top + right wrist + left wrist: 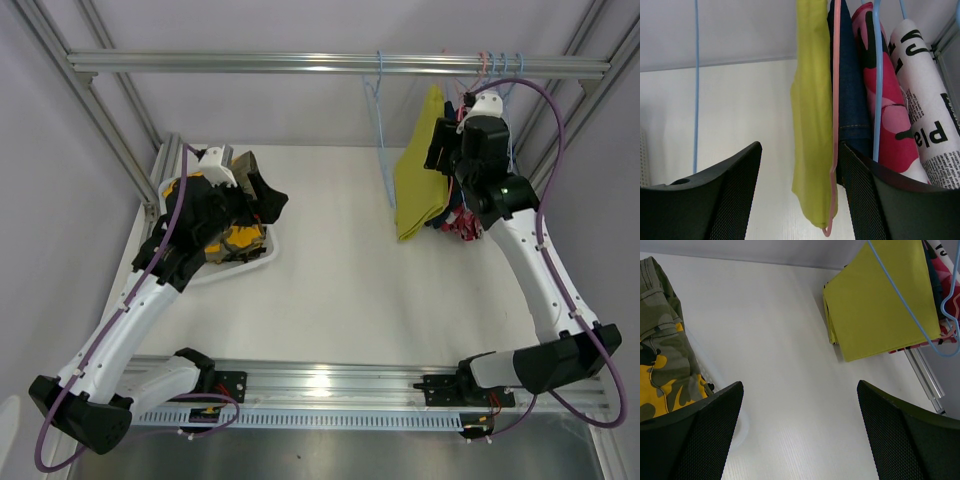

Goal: Remove the trousers from the hanger
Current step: Pick up the hanger from the clothesline.

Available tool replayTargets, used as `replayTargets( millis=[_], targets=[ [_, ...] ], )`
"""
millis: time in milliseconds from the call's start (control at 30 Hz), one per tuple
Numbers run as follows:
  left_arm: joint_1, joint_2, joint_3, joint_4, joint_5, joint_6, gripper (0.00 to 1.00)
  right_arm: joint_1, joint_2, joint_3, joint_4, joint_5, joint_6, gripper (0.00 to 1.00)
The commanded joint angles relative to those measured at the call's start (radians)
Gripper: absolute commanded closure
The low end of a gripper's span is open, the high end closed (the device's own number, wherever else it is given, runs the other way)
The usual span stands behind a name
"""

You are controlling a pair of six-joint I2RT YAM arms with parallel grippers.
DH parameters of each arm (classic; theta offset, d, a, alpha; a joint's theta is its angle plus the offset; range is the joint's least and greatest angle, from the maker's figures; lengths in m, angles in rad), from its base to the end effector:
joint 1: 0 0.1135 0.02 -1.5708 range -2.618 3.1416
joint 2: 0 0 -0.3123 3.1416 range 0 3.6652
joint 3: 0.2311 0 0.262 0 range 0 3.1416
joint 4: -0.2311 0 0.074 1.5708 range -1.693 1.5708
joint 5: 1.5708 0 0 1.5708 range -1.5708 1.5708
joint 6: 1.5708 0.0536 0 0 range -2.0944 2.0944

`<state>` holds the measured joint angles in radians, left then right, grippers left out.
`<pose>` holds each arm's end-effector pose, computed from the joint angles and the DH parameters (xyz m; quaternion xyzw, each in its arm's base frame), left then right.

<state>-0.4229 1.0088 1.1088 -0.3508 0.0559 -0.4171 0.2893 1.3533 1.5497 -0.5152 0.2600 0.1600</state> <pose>0.2038 -0.0950 0.4313 0.0194 0.7896 -0.2701 0.5506 0.3015 0.0754 0.4876 0.0239 0.8068 0.0270 0.5898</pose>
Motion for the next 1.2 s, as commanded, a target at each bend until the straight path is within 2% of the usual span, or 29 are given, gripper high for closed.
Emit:
replayTargets(
  millis=[0,400,500,667,833,1167],
  targets=[
    [0.009,-0.009,0.006,0.027,0.012,0.009,0.01,-0.006,0.032,0.061,0.009,0.039,-0.019,0.32],
    [0.009,-0.003,0.006,0.027,0.016,0.008,0.01,-0.009,0.115,0.067,0.029,0.096,-0.042,0.31],
    [0.009,-0.003,0.005,0.027,0.019,0.008,0.01,-0.016,0.118,0.055,0.053,0.061,-0.019,0.35],
    [0.009,-0.013,0.003,0.026,-0.001,0.011,0.01,-0.056,0.018,-0.091,0.230,-0.151,0.055,0.37],
    [0.009,-0.007,0.006,0.021,0.009,0.011,0.01,-0.136,-0.042,-0.175,0.381,-0.480,0.167,0.37],
    [0.009,-0.013,0.005,0.022,-0.008,0.018,0.01,-0.154,-0.033,-0.215,0.495,-0.643,0.268,0.37]
  ],
)
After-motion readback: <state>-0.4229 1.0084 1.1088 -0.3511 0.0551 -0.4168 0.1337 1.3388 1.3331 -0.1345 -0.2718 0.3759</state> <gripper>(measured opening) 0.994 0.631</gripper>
